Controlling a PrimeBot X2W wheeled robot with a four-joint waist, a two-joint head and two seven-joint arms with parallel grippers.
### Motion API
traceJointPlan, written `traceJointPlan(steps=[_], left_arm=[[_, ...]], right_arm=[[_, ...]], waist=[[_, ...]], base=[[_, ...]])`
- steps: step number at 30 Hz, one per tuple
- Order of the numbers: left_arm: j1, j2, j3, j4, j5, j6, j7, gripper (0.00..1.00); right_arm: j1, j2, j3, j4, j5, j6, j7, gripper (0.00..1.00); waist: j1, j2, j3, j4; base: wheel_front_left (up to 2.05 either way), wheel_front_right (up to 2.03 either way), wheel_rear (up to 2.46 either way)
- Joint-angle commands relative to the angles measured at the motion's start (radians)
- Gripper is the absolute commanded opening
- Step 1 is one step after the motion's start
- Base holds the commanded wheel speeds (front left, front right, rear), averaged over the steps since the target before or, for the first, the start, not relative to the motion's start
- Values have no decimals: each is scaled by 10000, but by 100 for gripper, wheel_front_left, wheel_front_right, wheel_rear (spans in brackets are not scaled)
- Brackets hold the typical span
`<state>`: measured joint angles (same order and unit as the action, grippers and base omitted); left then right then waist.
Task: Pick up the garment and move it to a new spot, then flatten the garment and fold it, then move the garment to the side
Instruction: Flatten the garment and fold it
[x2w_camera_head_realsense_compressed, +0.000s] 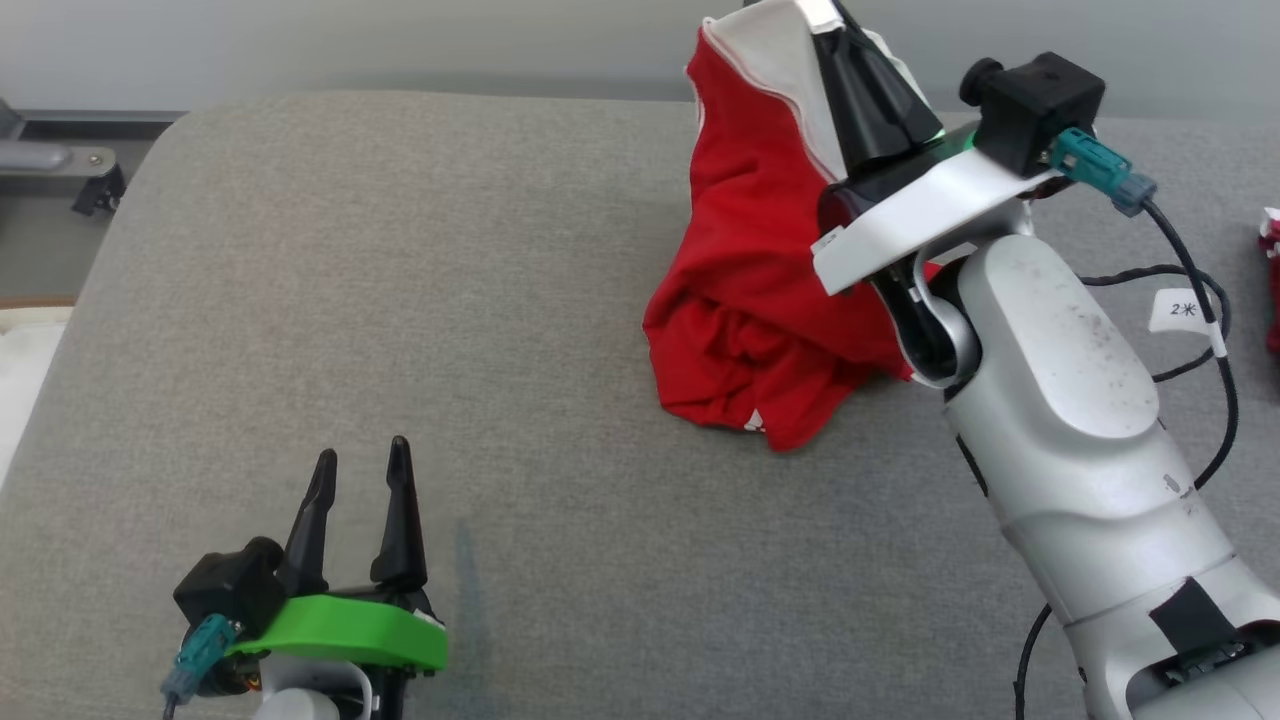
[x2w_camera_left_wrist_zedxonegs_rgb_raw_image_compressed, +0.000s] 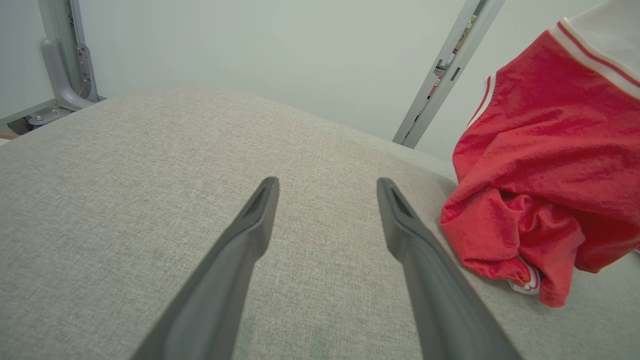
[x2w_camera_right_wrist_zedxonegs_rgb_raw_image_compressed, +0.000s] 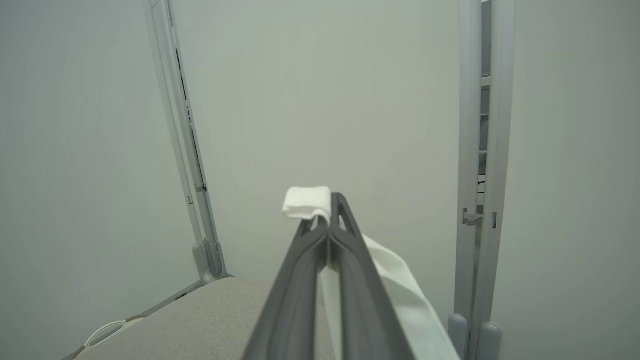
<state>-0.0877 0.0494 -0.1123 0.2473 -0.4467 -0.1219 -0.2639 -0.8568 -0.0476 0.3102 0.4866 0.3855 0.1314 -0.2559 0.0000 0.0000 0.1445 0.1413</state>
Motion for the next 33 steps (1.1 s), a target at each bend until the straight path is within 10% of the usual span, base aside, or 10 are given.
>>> traceJointPlan(steps=[1, 15, 16, 17, 18, 24, 33], left_arm=[[-72, 23, -26, 17, -127, 42, -4, 100], [-151, 23, -279, 16, -436, 181, -4, 100], [-151, 21, -282, 18, -459, 192, -4, 100], [-157, 21, -284, 15, -480, 204, -4, 100], [-174, 21, -289, 4, -511, 220, -4, 100], [-281, 21, -295, -76, -619, 290, -4, 100], [-562, 24, -170, -242, -241, 294, -4, 100]], right_arm=[[-87, -49, 317, 19, 239, -16, -29, 0], [305, -43, 3757, 1496, 1738, -14, -80, 0], [383, -52, 4047, 1555, 1817, -16, -55, 8], [407, -61, 4210, 1536, 1922, -16, -59, 44], [391, -63, 4367, 1480, 2017, -16, -68, 100], [637, -64, 4893, 1329, 2229, -16, -87, 100], [1191, -52, 2091, 1591, -24, -16, -100, 100]], waist=[[0, 0, -58, 541], [0, 0, 31, 2163], [0, 0, 54, 2198], [0, 0, 70, 2213], [0, 0, 98, 2225], [0, 0, 249, 1950], [0, 0, 193, 908]], base=[[0, 0, 0], [0, 0, 0], [0, 0, 0], [0, 0, 0], [0, 0, 0], [0, 0, 0], [0, 0, 0]])
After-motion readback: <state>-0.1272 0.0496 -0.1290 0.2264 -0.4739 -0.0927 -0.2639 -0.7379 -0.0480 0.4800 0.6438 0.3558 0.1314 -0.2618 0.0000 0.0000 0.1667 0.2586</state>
